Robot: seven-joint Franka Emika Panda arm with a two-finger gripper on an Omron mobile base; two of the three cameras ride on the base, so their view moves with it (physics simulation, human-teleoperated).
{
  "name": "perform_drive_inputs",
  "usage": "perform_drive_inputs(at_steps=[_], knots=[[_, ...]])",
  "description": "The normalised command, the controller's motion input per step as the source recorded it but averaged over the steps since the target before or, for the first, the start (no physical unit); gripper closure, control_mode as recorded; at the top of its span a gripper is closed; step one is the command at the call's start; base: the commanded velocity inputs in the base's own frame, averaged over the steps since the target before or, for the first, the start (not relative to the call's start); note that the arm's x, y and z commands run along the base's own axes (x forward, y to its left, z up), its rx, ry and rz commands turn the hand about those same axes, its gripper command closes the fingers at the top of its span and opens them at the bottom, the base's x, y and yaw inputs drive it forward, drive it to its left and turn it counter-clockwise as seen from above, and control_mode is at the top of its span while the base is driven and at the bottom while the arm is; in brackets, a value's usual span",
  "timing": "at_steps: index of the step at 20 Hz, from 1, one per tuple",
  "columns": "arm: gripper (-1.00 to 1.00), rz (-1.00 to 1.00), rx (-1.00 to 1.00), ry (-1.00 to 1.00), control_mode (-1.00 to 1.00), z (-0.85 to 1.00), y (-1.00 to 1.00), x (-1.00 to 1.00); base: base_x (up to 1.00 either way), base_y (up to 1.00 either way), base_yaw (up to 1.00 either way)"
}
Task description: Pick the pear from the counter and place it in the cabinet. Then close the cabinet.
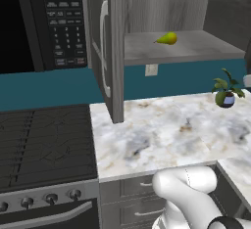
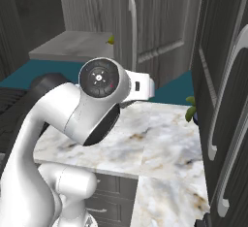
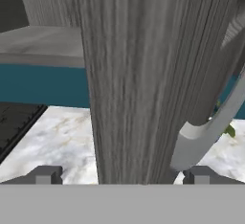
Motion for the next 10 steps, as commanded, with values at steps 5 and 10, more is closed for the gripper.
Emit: perform_drive_inputs(at_steps=[5, 10], knots=[[-1.0, 0.01, -0.11, -0.03, -1.0, 0.0, 0.66, 1.0, 0.0, 0.0, 0.0], [-1.0, 0.02, -0.06, -0.11, -1.0, 0.0, 0.41, 1.0, 0.0, 0.0, 0.0]])
